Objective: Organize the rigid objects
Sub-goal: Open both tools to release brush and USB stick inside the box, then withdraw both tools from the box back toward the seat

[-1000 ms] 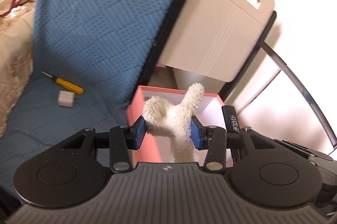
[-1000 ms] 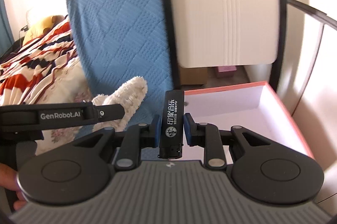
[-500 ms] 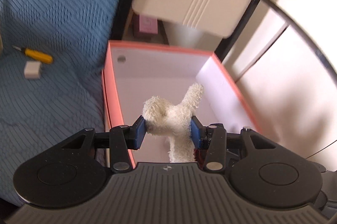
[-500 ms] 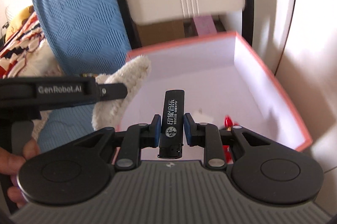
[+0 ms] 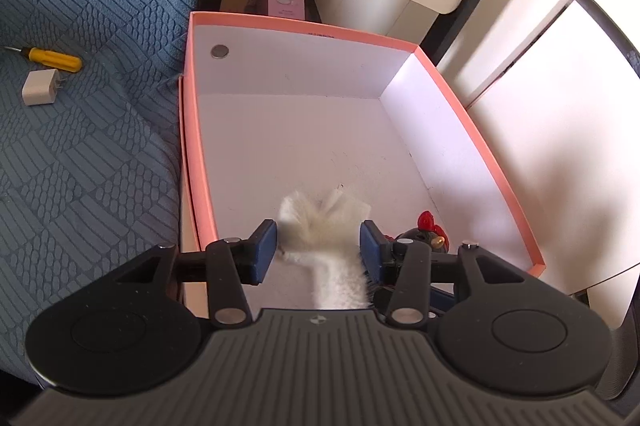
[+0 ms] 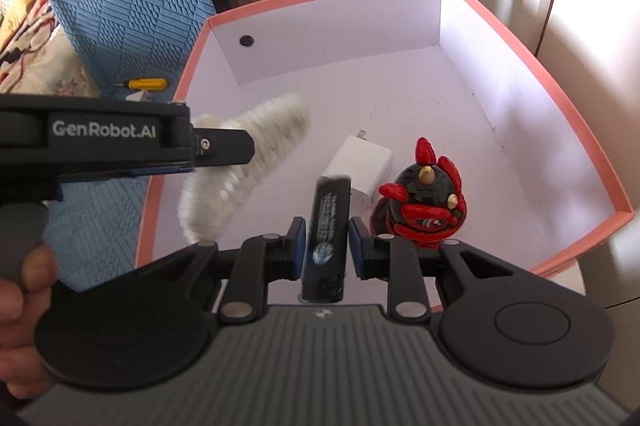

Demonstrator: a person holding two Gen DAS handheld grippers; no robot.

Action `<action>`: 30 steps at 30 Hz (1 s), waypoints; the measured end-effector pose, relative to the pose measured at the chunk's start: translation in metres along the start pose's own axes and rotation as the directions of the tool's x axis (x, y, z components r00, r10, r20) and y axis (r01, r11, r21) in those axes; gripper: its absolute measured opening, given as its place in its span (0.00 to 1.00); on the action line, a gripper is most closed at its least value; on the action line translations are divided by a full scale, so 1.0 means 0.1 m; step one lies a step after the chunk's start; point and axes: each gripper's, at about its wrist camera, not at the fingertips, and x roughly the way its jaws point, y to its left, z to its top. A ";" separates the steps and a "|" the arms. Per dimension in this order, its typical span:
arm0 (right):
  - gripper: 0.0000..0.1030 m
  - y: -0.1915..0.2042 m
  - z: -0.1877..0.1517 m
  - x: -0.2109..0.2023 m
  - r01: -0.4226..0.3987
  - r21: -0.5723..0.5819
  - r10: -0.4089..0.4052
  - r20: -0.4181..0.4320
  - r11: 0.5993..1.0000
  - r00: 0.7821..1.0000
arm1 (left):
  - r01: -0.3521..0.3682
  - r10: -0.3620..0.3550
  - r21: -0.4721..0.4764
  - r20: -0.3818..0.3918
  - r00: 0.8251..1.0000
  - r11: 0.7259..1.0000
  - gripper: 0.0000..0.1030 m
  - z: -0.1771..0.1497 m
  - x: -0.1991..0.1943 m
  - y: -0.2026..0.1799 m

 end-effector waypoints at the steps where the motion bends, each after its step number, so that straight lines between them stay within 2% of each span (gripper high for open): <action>1: 0.27 -0.01 0.00 0.01 -0.006 0.006 0.006 0.000 1.000 1.000 | -0.001 0.001 -0.002 -0.003 1.000 1.000 0.58 0.02 -0.02 0.01; 3: 0.28 -0.02 0.02 -0.03 -0.007 0.014 0.007 0.008 1.000 1.000 | -0.008 0.008 -0.008 0.010 1.000 1.000 0.61 0.05 -0.06 0.04; 8: 0.28 0.02 0.11 -0.17 -0.005 0.009 0.005 0.044 1.000 0.999 | 0.003 -0.004 0.010 0.067 0.998 1.000 0.61 0.13 -0.28 0.04; 12: 0.28 0.09 0.19 -0.35 -0.018 0.012 0.017 0.102 1.000 0.995 | -0.002 -0.005 0.040 0.159 0.987 0.999 0.61 0.18 -0.58 0.03; 19: 0.28 0.33 0.32 -0.68 -0.050 -0.015 0.052 0.203 0.999 0.978 | -0.007 -0.011 0.057 0.301 0.954 0.998 0.61 0.29 -1.24 0.16; 25: 0.28 0.61 0.37 -0.93 -0.057 -0.045 0.068 0.266 0.997 0.962 | -0.034 0.000 0.083 0.373 0.928 0.996 0.61 0.28 -1.72 0.37; 30: 0.28 0.90 0.32 -1.06 -0.046 -0.089 0.070 0.297 0.995 0.952 | -0.028 0.001 0.059 0.417 0.909 0.998 0.61 0.18 -1.99 0.66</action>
